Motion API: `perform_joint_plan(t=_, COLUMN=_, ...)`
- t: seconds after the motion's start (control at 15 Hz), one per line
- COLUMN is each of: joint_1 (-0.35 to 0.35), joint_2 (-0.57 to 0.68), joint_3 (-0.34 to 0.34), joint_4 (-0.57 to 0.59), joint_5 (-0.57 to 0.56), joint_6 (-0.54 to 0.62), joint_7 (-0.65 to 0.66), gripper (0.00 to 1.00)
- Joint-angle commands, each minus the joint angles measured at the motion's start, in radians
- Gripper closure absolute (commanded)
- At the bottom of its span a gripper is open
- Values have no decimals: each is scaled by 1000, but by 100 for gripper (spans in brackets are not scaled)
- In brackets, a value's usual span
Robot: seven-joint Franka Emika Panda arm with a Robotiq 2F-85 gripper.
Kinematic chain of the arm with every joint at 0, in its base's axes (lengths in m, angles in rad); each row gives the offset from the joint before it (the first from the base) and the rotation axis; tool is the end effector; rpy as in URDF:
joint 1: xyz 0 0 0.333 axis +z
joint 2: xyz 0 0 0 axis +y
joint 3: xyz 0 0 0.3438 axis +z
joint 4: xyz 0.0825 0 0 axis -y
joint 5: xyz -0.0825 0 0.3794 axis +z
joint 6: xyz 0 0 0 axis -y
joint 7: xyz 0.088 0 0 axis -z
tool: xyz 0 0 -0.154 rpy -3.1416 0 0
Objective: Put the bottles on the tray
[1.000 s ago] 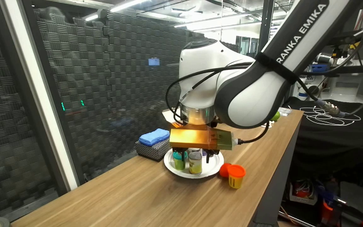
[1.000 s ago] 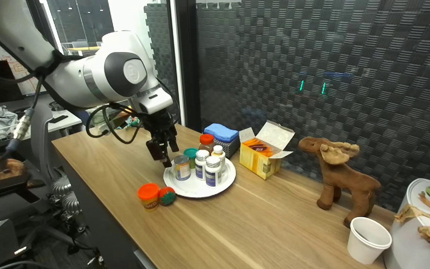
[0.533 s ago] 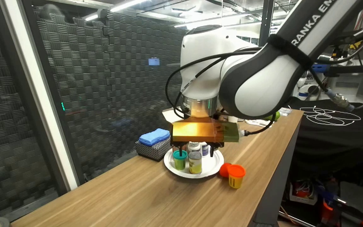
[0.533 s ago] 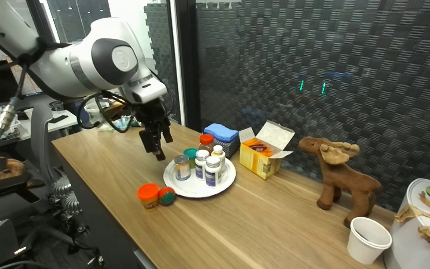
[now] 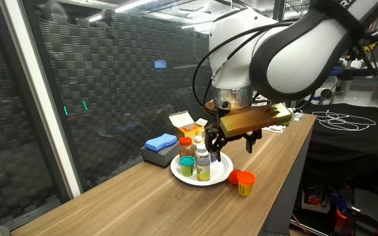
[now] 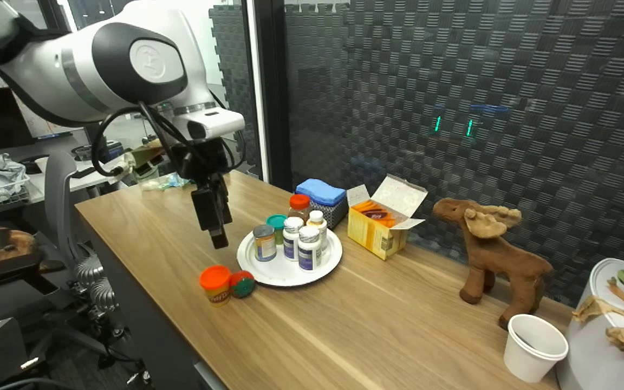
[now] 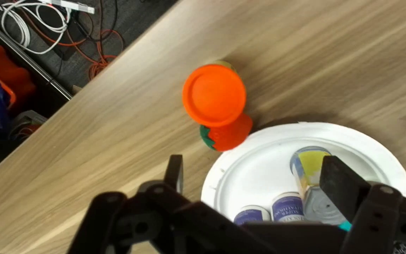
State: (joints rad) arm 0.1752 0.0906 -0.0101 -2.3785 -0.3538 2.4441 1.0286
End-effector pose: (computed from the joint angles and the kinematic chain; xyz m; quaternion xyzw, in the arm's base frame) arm 0.4948 0.0713 0.2676 0.9510 -0.2881 0.0526 0.0994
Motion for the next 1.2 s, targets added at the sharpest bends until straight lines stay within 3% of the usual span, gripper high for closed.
perform_joint_plan(t=0.0, joint_1=-57, joint_2=1, joint_3=19, joint_4=-56, joint_5=104, joint_6=48, joint_7=-193, gripper=0)
perform_joint_plan(t=0.47, joint_1=-89, joint_2=71, joint_3=20, joint_4=-79, joint_5=328, joint_6=113, joint_7=-441, gripper=0)
perform_joint_plan(t=0.8, joint_1=-85, joint_2=66, joint_3=8, joint_4=-86, joint_5=362, joint_6=113, joint_7=-478, gripper=2)
perform_joint_plan(t=0.87, joint_1=-84, joint_2=67, joint_3=6, joint_4=-87, joint_5=357, joint_6=123, joint_7=-473, gripper=26)
perform_joint_plan(t=1.0, joint_1=-80, joint_2=71, joint_3=0, joint_4=-83, joint_5=343, joint_6=134, joint_7=-456, gripper=31)
perform_joint_plan(t=1.13, joint_1=-76, joint_2=72, joint_3=-3, joint_4=-83, joint_5=334, joint_6=146, joint_7=-446, gripper=48)
